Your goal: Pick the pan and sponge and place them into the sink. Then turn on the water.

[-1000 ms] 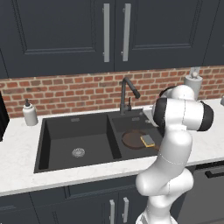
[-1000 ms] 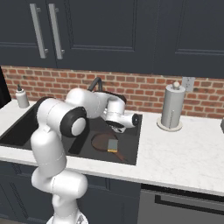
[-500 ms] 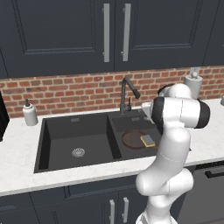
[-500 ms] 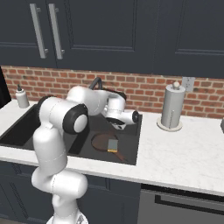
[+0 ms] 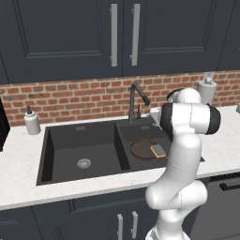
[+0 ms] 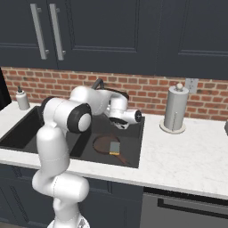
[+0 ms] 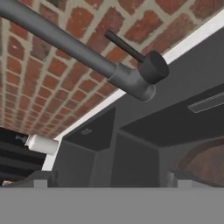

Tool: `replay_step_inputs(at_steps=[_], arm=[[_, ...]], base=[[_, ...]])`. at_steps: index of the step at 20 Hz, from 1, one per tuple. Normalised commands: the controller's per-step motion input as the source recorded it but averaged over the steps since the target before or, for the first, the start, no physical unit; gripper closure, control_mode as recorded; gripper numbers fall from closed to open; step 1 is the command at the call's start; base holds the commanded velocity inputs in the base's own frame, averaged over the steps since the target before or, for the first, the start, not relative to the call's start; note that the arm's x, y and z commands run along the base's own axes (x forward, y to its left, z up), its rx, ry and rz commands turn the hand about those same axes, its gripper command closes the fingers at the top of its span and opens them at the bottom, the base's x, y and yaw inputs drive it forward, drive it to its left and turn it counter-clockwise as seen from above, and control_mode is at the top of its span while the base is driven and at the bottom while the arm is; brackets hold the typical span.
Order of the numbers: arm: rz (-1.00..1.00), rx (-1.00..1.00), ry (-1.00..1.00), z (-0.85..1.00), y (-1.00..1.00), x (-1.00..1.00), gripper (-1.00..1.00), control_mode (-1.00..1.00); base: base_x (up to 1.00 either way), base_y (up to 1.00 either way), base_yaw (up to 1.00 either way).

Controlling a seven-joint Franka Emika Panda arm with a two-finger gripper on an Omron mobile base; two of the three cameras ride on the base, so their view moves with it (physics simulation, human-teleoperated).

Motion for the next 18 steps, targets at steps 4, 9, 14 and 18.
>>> replay_step_inputs(at_steps=[4,9,14,18], arm=[[0.0,0.01,0.0,0.0,0.0,0.27,-1.0,-1.0],[0.0,0.0,0.0,0.0,0.0,0.27,-1.0,-1.0],[0.0,0.0,0.0,0.0,0.0,0.26,-1.0,-1.0],[0.0,0.0,0.0,0.0,0.0,0.24,-1.0,-1.0]], base=[[0.0,0.0,0.0],[0.0,0.0,0.0],[0.0,0.0,0.0],[0.0,0.0,0.0]])
